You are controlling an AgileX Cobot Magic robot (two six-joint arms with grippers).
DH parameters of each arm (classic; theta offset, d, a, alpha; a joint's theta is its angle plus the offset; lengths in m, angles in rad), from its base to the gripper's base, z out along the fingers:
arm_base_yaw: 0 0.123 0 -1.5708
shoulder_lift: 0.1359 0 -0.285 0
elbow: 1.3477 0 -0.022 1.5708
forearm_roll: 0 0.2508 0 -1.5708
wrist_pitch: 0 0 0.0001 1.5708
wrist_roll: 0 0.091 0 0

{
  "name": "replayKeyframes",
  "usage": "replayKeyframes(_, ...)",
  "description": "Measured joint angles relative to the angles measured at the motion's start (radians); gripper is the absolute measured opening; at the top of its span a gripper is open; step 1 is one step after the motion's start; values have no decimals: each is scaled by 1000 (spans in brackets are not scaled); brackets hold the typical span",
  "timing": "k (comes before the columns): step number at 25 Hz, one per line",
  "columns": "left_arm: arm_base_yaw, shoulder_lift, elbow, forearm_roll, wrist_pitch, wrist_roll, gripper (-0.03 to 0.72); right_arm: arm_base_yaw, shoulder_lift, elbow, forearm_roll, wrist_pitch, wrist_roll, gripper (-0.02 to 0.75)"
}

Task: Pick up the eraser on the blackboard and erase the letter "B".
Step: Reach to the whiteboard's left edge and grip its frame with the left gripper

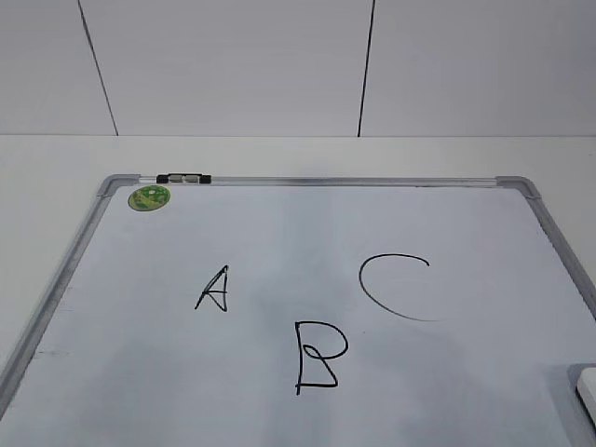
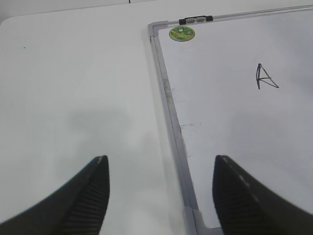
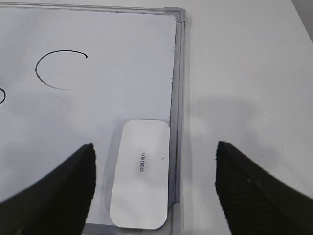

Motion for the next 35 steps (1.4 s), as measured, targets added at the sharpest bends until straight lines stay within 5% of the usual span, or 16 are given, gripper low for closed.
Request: replayKeyframes(35,0,0,0,0,0,0,501,0,0,0,0,0,0,594)
